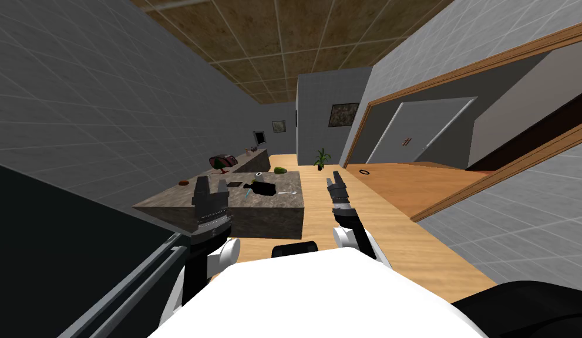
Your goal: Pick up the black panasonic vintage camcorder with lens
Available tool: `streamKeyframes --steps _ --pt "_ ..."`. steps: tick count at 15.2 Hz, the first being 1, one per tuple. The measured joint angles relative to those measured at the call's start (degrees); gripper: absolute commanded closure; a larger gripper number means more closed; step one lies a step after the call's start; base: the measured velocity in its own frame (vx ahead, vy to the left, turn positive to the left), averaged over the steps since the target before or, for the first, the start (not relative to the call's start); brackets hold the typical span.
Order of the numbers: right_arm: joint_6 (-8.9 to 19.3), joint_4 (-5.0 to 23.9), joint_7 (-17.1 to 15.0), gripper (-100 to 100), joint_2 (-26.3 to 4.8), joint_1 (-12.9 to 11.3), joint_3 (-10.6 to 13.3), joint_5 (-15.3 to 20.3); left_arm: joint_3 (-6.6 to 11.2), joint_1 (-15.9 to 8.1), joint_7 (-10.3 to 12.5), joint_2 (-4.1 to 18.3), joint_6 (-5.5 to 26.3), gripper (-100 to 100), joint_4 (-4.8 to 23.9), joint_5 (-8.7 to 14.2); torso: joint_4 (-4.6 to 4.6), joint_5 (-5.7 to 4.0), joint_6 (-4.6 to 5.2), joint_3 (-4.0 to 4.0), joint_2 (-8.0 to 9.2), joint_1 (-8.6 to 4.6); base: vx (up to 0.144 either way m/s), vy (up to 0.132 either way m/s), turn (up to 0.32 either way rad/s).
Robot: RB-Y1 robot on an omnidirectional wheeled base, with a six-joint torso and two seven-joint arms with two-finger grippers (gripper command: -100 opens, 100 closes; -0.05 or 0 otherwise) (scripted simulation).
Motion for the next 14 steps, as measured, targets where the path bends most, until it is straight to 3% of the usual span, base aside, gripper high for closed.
streamKeyframes --steps 9,14 --pt "0.0 0.0 0.0 0 -0.01 0.0 0.0 0.0 -0.32 -0.7 0.32 9.31 2.13 -100 1.51 0.07 -0.01 0.04 0.0 -0.04 -0.06 0.2 0.008 0.028 -0.019" --pt "0.0 0.0 0.0 0 -0.01 0.0 -0.01 0.0 -0.48 -2.07 1.15 15.0 6.41 -100 3.74 0.42 -0.03 0.09 0.01 -0.06 -0.11 0.41 0.02 0.078 -0.054"
